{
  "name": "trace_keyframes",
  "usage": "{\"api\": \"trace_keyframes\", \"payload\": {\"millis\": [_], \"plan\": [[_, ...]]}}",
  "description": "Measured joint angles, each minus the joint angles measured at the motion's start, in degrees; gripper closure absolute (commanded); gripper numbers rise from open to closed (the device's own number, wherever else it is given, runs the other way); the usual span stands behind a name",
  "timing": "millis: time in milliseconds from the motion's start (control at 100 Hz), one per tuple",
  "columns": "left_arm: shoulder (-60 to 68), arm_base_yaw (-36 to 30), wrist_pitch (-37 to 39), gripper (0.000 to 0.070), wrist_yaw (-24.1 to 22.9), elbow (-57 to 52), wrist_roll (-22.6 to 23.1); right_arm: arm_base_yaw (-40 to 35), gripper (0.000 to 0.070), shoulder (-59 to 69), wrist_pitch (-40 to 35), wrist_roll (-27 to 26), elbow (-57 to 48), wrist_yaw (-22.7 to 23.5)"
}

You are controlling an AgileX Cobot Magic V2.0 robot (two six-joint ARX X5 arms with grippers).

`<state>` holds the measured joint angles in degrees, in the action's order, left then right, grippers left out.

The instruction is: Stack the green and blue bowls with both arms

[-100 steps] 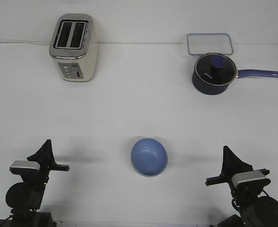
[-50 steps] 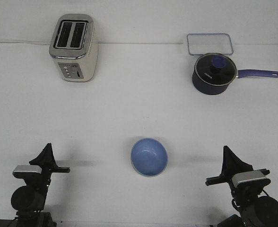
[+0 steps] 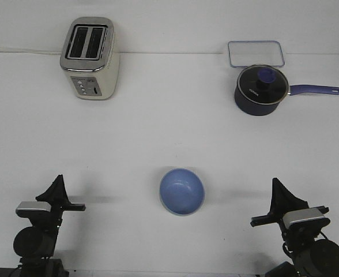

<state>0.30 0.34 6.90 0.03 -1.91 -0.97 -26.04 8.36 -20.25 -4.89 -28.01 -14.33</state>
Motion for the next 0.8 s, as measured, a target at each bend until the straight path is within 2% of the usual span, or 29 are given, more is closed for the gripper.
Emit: {"api": "trace_keyframes", "payload": {"millis": [320, 480, 550, 640, 720, 800], "plan": [[0.0, 0.0, 0.0, 0.0685, 0.0, 0.0, 0.0, 0.4, 0.0699, 0.0, 0.0, 0.6, 0.0, -0.7], [0.0, 0.0, 0.0, 0.0685, 0.0, 0.0, 0.0, 8.8, 0.0699, -1.1, 2.8, 4.0, 2.3, -0.2], [0.0, 0.0, 0.0, 0.0685, 0.0, 0.0, 0.0, 14.3, 0.0699, -2.3, 6.1, 6.3, 6.1, 2.9], [0.0, 0.0, 0.0, 0.0685, 0.0, 0.0, 0.0, 20.2, 0.0699, -4.4, 10.0, 9.9, 12.1, 10.1], [0.0, 0.0, 0.0, 0.0685, 0.0, 0.0, 0.0, 22.6, 0.0699, -6.9, 12.0, 13.4, 17.1, 15.9], [0.0, 0.0, 0.0, 0.0686, 0.0, 0.0, 0.0, 23.3, 0.0699, -8.4, 13.6, 16.1, 21.0, 17.0]]}}
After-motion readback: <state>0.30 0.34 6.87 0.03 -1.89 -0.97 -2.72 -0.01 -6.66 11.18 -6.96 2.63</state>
